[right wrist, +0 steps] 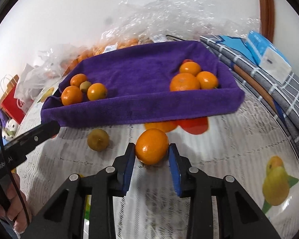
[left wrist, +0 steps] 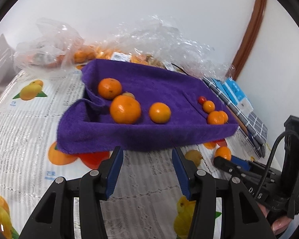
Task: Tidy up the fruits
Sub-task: 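Grasp another orange with the right tool while the left tool grasps a small brown-yellow fruit, then carry the orange onto the towel and open the right tool while the left tool releases the small fruit there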
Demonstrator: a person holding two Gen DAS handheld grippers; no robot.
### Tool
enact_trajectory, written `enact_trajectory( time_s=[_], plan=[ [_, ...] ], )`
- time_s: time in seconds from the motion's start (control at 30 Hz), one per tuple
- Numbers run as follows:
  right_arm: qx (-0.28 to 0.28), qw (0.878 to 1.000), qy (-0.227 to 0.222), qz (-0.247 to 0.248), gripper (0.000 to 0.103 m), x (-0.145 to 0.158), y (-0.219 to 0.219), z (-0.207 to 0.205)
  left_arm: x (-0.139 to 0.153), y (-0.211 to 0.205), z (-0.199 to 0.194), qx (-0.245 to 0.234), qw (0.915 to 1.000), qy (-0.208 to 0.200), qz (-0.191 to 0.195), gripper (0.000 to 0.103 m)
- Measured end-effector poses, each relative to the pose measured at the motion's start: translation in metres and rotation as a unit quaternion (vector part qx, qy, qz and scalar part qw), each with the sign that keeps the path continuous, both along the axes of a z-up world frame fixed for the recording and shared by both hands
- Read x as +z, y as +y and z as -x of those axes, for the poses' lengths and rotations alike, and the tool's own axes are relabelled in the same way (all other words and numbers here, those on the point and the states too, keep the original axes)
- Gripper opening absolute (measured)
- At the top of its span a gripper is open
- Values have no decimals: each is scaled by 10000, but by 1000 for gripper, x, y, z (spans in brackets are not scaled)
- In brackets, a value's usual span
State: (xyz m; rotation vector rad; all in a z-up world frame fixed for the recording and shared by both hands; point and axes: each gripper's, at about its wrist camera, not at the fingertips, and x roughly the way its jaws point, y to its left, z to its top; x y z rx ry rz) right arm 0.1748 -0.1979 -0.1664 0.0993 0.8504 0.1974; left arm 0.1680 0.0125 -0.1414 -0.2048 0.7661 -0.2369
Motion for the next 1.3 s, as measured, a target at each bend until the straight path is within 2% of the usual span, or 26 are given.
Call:
enact_trajectory(
  time_s=[0.17, 0.43, 0.63, 0.77, 0.87, 1.0, 1.07, 1.3],
  plan=[
    [-129, 9997, 71, -175, 34, -1, -18, 2, -2, -8, -1, -104, 9998, 17, -143, 49],
    [-119, 9996, 33, -258, 34, -2, -18, -4, -5, -12, -3, -204, 9996, 103, -137, 49],
    [-311, 9989, -187, -304, 34, 4, -36, 9, -8, -28, -9, -632, 9972, 366, 160, 48],
    [-435, 9985, -310, -105, 34, 6, -48, 18, -10, -56, -15, -856, 9952, 472, -103, 48],
    [-542, 9978, -302, -213, 34, 6, -62, 23, -14, -70, -17, -920, 9942, 498, -232, 48],
    [-593, 9972, -294, -347, 34, 5, -68, 25, -18, -80, -15, -840, 9937, 410, -617, 32],
    [-537, 9977, -267, -310, 33, 4, -65, 24, -18, -79, -16, -945, 9933, 415, -514, 28],
    [-463, 9981, -254, -303, 33, 3, -62, 23, -18, -74, -17, -919, 9942, 441, -352, 28]
  ],
)
